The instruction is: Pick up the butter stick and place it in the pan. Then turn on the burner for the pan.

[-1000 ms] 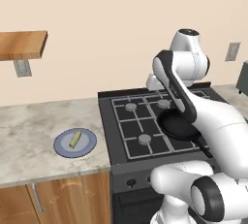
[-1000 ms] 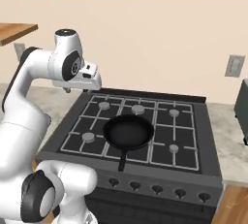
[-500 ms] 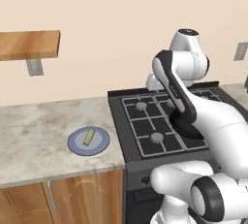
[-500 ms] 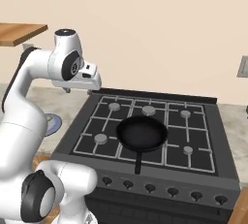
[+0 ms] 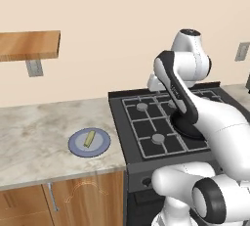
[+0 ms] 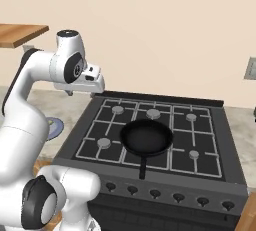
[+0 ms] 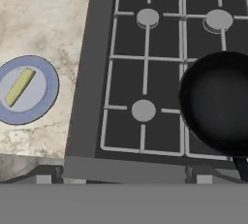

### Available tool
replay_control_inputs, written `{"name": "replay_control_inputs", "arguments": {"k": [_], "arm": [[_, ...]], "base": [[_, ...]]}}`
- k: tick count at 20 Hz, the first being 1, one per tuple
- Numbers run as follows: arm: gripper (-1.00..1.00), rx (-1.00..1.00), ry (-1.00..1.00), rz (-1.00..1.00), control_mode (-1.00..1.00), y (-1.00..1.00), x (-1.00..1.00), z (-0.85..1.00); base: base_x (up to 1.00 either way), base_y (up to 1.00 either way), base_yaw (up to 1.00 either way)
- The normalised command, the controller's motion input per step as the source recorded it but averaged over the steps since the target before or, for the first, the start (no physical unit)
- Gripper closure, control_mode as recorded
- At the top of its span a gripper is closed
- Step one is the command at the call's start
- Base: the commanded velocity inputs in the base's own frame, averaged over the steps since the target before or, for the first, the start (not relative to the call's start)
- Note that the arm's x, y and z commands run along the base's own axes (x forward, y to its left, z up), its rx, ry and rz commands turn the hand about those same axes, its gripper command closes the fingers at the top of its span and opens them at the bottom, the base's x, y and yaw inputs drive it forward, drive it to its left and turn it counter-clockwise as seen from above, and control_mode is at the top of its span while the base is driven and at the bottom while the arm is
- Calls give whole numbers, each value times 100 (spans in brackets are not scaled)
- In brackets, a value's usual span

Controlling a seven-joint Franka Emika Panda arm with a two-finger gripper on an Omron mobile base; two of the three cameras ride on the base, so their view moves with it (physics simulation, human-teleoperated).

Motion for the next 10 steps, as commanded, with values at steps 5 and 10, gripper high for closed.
{"name": "replay_control_inputs", "arguments": {"k": [5,10], "arm": [[-100,0,0,0,100,0,0,0],[-100,-1,-1,0,-100,6,0,-3]], "base": [[25,38,0],[0,1,0]]}}
